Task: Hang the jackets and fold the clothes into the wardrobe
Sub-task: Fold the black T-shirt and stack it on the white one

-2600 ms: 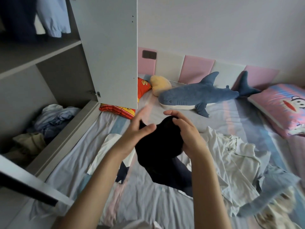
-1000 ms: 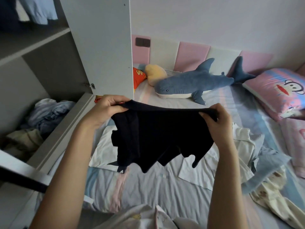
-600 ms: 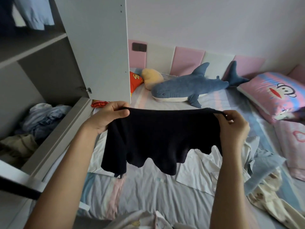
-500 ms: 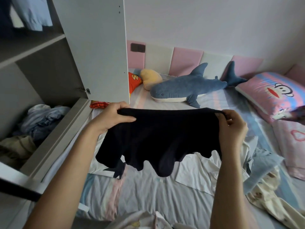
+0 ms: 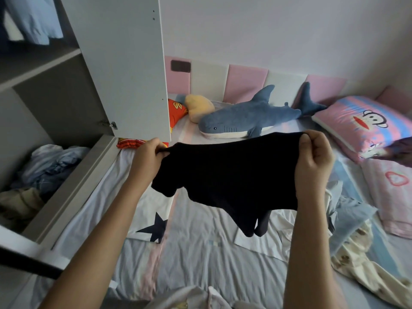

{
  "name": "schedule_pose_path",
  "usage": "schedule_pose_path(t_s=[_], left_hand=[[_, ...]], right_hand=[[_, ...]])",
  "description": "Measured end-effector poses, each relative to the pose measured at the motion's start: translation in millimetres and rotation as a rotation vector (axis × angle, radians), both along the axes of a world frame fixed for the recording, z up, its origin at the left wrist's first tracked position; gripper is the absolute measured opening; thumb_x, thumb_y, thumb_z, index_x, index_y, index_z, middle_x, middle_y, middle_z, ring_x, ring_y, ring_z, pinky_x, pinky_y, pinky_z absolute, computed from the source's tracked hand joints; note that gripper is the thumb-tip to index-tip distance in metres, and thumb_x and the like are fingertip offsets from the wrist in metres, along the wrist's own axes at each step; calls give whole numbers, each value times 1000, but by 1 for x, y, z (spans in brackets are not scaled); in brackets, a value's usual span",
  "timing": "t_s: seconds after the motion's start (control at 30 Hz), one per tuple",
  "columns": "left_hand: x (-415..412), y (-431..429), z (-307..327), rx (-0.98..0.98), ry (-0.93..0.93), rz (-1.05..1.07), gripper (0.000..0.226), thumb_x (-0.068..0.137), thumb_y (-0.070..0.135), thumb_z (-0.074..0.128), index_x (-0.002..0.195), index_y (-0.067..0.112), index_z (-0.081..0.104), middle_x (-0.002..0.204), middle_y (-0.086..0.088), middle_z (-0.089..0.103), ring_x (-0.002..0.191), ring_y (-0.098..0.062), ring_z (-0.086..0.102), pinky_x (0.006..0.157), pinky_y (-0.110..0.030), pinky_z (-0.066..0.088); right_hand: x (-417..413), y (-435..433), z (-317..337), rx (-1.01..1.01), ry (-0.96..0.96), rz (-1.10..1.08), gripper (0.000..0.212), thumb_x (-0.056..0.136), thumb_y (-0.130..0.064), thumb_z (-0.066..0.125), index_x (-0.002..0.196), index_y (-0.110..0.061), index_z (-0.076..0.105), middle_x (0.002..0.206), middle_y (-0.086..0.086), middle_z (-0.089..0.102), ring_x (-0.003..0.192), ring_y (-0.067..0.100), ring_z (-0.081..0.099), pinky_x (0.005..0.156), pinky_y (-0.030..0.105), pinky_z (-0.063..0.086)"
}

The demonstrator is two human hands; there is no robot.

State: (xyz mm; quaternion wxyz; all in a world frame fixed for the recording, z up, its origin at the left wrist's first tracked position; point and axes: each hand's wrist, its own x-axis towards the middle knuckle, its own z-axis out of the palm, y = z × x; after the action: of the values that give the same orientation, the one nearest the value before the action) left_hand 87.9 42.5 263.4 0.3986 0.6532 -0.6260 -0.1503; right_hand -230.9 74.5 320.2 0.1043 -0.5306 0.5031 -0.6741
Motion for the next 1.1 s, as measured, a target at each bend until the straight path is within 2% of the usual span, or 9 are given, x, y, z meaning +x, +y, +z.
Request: schedule_pose_path(t_s=[0.1, 0.23, 0.33, 0.47, 0.6, 0.67, 0.83, 0.97, 1.1], left_hand=[[-4, 0, 4, 90, 64, -49, 6, 94, 9, 54, 95, 9, 48, 81, 0, 53, 73, -14, 49, 62, -23, 26], [-4, -1, 9, 284, -111, -377, 23, 87, -4, 60, 82, 16, 50, 87, -2, 56, 87, -17, 55, 76, -19, 44], [-4, -2, 19, 134, -61, -335, 39, 77, -2, 73, 67, 22, 44, 72, 2, 50, 68, -7, 48, 64, -6, 39], [2, -10, 25, 128, -166, -327, 39, 65, 11, 84, 66, 23, 47, 64, 2, 45, 61, -15, 41, 57, -20, 32], [0, -14, 18, -187, -268, -246, 29, 65, -21, 60, 71, 7, 58, 77, -3, 52, 73, -21, 52, 66, -27, 38], [-2, -14, 18, -295, -246, -147, 30, 62, -23, 45, 74, 1, 59, 82, -9, 54, 77, -23, 51, 69, -27, 37], [-15, -10, 12, -298, -182, -15, 23, 71, -19, 42, 77, -3, 58, 82, -16, 56, 74, -26, 52, 65, -23, 31], [-18, -10, 11, -200, -45, -28, 29, 74, 4, 32, 70, -7, 59, 66, -17, 55, 65, -29, 49, 61, -27, 30], [-6, -25, -1, 30, 45, -208, 38, 76, 34, 34, 53, 3, 35, 54, -19, 38, 55, -35, 40, 55, -36, 28]], right_hand=[[-9, -3, -7, 62, 74, -98, 18, 91, -4, 47, 83, -15, 58, 72, -22, 58, 68, -4, 48, 65, 10, 33], [-21, -14, -21, 311, 223, -222, 16, 93, -5, 48, 98, -1, 62, 92, 15, 66, 80, 18, 50, 66, 21, 27], [-29, -17, -26, 195, 119, -288, 18, 92, -2, 44, 96, 2, 61, 86, 11, 60, 79, 7, 46, 68, 19, 31], [-47, -27, -39, 367, 123, -210, 18, 90, -2, 47, 94, 3, 63, 87, 14, 58, 84, 24, 52, 76, 32, 40], [-56, -24, -42, 208, 197, -305, 19, 86, -7, 49, 91, 2, 66, 88, 11, 56, 86, 14, 48, 76, 22, 35], [-58, -22, -41, 230, 124, -225, 19, 87, -9, 46, 89, -1, 63, 83, 6, 55, 77, 3, 44, 70, 16, 35], [-56, -20, -39, 360, -55, 60, 34, 102, -12, 39, 69, -17, 43, 59, -13, 42, 56, -3, 36, 59, 18, 32], [-52, -16, -35, 463, 215, 182, 37, 96, -24, 54, 63, -10, 41, 57, -2, 33, 47, 1, 32, 49, 16, 28], [-79, -31, -50, 1088, 614, 440, 31, 69, -29, 85, 79, -12, 62, 71, -3, 60, 66, 8, 57, 61, 19, 44]])
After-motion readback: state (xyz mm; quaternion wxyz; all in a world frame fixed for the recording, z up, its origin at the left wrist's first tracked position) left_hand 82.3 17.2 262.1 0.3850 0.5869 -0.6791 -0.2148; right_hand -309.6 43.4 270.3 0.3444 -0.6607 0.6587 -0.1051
